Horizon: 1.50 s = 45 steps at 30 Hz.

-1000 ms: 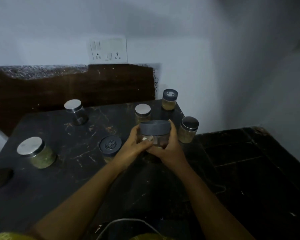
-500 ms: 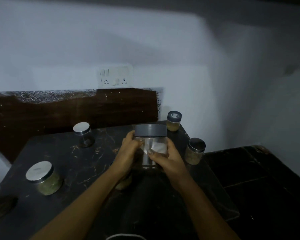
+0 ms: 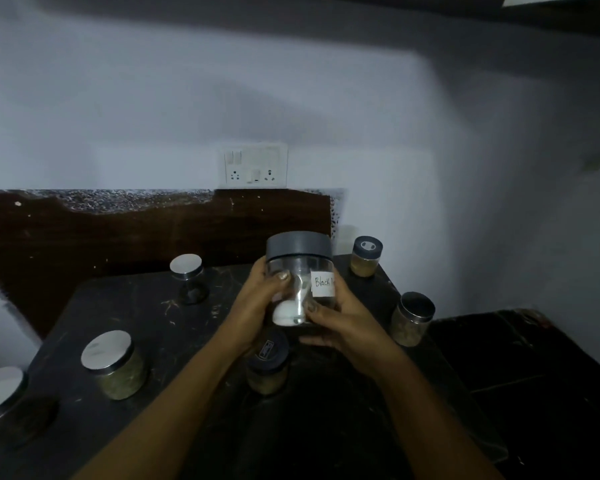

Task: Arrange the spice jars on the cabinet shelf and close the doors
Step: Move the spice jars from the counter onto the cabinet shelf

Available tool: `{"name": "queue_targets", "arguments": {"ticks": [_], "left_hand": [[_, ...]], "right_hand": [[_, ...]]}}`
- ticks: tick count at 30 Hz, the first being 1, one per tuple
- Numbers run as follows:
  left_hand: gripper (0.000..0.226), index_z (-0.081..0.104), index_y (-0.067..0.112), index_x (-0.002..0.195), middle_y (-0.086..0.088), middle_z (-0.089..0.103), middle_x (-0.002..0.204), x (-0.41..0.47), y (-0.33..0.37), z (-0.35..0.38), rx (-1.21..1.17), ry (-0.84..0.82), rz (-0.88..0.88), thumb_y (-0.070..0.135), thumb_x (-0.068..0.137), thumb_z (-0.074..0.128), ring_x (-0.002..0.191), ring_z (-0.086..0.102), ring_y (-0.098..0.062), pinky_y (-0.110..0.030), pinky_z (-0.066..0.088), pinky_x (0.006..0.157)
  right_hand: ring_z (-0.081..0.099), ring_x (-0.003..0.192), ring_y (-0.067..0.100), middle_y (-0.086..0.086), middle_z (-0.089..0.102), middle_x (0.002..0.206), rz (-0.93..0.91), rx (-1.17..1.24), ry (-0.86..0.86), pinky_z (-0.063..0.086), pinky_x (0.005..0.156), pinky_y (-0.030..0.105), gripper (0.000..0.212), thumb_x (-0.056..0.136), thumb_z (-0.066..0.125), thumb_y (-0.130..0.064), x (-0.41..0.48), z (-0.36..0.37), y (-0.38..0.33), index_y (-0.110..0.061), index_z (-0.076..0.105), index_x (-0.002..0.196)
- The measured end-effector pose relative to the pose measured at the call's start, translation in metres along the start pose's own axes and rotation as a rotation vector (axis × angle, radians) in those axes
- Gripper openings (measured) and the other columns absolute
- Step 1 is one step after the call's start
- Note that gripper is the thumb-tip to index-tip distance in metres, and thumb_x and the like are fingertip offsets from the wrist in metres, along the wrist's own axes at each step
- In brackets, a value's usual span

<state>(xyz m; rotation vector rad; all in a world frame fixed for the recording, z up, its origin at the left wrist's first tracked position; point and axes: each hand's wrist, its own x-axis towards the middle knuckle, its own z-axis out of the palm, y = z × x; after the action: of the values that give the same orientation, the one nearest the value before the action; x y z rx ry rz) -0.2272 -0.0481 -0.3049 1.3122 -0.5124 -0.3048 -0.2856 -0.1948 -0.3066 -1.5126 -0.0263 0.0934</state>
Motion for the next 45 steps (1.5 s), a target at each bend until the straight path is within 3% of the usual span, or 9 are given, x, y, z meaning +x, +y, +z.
{"name": "queue_targets", "arguments": {"ticks": [5, 10, 17, 20, 26, 29, 33, 38, 45], "left_hand": [[0.040, 0.034, 0.057, 0.128, 0.027, 0.058, 0.118, 0.000, 0.017, -0.015, 0.341, 0.004, 0.135, 0.044, 0.091, 0.042, 0.110, 0.056, 0.004, -0.019, 0.048, 0.089], [0.074, -0.008, 0.065, 0.125, 0.056, 0.031, 0.111, 0.003, 0.046, -0.037, 0.591, -0.163, 0.095, 0.060, 0.079, 0.050, 0.100, 0.045, 0.029, -0.005, 0.042, 0.083], [0.097, -0.022, 0.037, 0.142, 0.011, 0.046, 0.138, 0.022, 0.102, -0.065, 0.909, -0.134, 0.169, 0.061, 0.074, 0.044, 0.088, 0.057, 0.012, -0.003, 0.044, 0.076], [0.094, -0.024, 0.038, 0.141, 0.003, 0.042, 0.146, 0.033, 0.135, -0.077, 0.957, -0.076, 0.220, 0.056, 0.080, 0.045, 0.115, 0.055, -0.008, -0.026, 0.044, 0.099], [0.086, -0.021, 0.040, 0.142, -0.001, 0.034, 0.150, 0.069, 0.199, -0.106, 1.016, 0.090, 0.358, 0.046, 0.088, 0.047, 0.120, 0.054, -0.021, -0.033, 0.044, 0.097], [0.084, -0.015, 0.039, 0.144, -0.004, 0.039, 0.146, 0.089, 0.231, -0.118, 0.956, 0.149, 0.475, 0.043, 0.089, 0.049, 0.114, 0.056, -0.020, -0.032, 0.046, 0.096], [0.082, -0.009, 0.035, 0.146, -0.005, 0.041, 0.141, 0.112, 0.279, -0.134, 0.941, 0.222, 0.643, 0.036, 0.091, 0.051, 0.121, 0.051, -0.021, -0.042, 0.045, 0.101], [0.082, -0.006, 0.036, 0.146, -0.006, 0.038, 0.140, 0.134, 0.335, -0.167, 0.955, 0.333, 0.729, 0.035, 0.090, 0.054, 0.125, 0.044, -0.019, -0.036, 0.041, 0.101], [0.059, 0.025, 0.022, 0.141, 0.003, 0.050, 0.112, 0.158, 0.369, -0.229, 0.918, 0.472, 0.796, 0.025, 0.090, 0.056, 0.101, 0.054, -0.014, -0.024, 0.049, 0.079]], "right_hand": [[0.059, 0.115, 0.018, -0.005, 0.058, 0.127, -0.101, -0.023, 0.055, 0.053, 0.091, 0.040, 0.089, 0.069, 0.075, -0.017, 0.007, 0.003, -0.006, -0.040, 0.028, 0.141], [0.055, 0.101, -0.017, -0.046, 0.055, 0.104, -0.200, -0.214, 0.036, 0.051, 0.077, 0.012, 0.098, 0.062, 0.080, -0.031, 0.021, 0.007, -0.034, -0.064, 0.017, 0.129], [0.036, 0.128, 0.003, -0.057, 0.028, 0.111, -0.334, -0.494, 0.022, 0.038, 0.106, 0.034, 0.119, 0.062, 0.081, -0.039, 0.061, 0.027, -0.083, -0.054, -0.007, 0.142], [0.041, 0.119, -0.006, -0.055, 0.033, 0.113, -0.403, -0.542, 0.036, 0.041, 0.096, 0.019, 0.118, 0.062, 0.081, -0.041, 0.085, 0.040, -0.113, -0.051, -0.007, 0.142], [0.043, 0.106, -0.013, -0.030, 0.038, 0.136, -0.597, -0.651, 0.118, 0.038, 0.074, -0.004, 0.118, 0.068, 0.079, -0.038, 0.134, 0.071, -0.184, -0.048, -0.011, 0.142], [0.048, 0.087, -0.026, -0.030, 0.044, 0.118, -0.707, -0.636, 0.142, 0.039, 0.065, -0.007, 0.119, 0.068, 0.081, -0.031, 0.155, 0.084, -0.220, -0.046, -0.010, 0.143], [0.057, 0.093, -0.014, -0.024, 0.056, 0.115, -0.816, -0.654, 0.194, 0.044, 0.070, 0.000, 0.123, 0.067, 0.082, -0.031, 0.177, 0.106, -0.273, -0.044, -0.012, 0.144], [0.050, 0.120, 0.020, 0.001, 0.048, 0.135, -0.936, -0.699, 0.237, 0.048, 0.097, 0.042, 0.122, 0.063, 0.084, -0.033, 0.211, 0.141, -0.329, -0.041, -0.005, 0.146], [0.052, 0.119, 0.020, 0.002, 0.048, 0.135, -0.949, -0.767, 0.213, 0.048, 0.097, 0.042, 0.113, 0.073, 0.075, -0.040, 0.270, 0.196, -0.361, -0.036, -0.010, 0.147]]}}
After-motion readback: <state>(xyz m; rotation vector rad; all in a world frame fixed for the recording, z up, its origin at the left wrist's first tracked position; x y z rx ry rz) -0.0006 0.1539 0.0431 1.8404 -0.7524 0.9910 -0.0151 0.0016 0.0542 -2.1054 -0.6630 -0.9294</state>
